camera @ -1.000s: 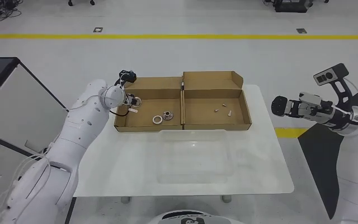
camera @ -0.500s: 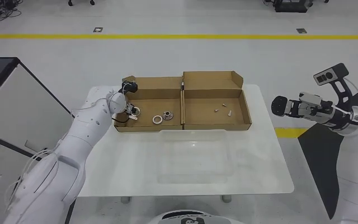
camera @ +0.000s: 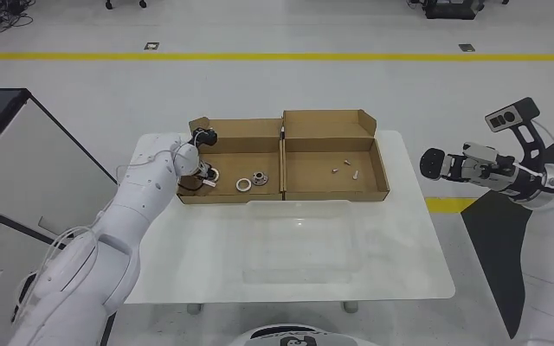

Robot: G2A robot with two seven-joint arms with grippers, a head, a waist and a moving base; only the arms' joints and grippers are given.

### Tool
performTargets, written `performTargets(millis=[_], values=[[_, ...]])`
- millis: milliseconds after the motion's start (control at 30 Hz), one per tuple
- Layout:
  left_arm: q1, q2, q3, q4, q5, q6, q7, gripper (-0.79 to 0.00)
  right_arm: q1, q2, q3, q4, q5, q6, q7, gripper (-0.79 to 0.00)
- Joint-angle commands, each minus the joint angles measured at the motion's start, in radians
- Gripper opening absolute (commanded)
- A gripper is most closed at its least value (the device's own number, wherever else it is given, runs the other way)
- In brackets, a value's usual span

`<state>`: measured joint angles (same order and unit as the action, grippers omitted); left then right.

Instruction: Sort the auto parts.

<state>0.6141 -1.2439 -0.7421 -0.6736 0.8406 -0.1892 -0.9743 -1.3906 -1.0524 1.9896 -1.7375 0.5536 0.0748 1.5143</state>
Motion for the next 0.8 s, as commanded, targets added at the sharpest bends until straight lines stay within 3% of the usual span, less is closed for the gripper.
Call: performTargets(millis=[0,233,400,533,767], values=[[-0.001,-0.001,-0.005,0.000,-0.003,0.000,0.005,0.000,0.000,0.000,0.000,0.000,0.000,0.000,0.000,0.000],[0.003,0.010,-0.052,-0.060,-0.044,-0.002,0.021,0.000,0.000,0.000,0.000,0.000,0.000,0.000,0.000,0.000],[0.030,0.034,-0.118,-0.209,-0.082,-0.001,0.014,0.000,0.000,0.000,0.000,0.000,0.000,0.000,0.000,0.000],[0.092,0.062,-0.200,-0.416,-0.154,-0.005,-0.013,0.000,0.000,0.000,0.000,0.000,0.000,0.000,0.000,0.000],[0.272,0.114,-0.370,-0.822,-0.272,0.000,-0.070,0.000,0.000,0.000,0.000,0.000,0.000,0.000,0.000,0.000]])
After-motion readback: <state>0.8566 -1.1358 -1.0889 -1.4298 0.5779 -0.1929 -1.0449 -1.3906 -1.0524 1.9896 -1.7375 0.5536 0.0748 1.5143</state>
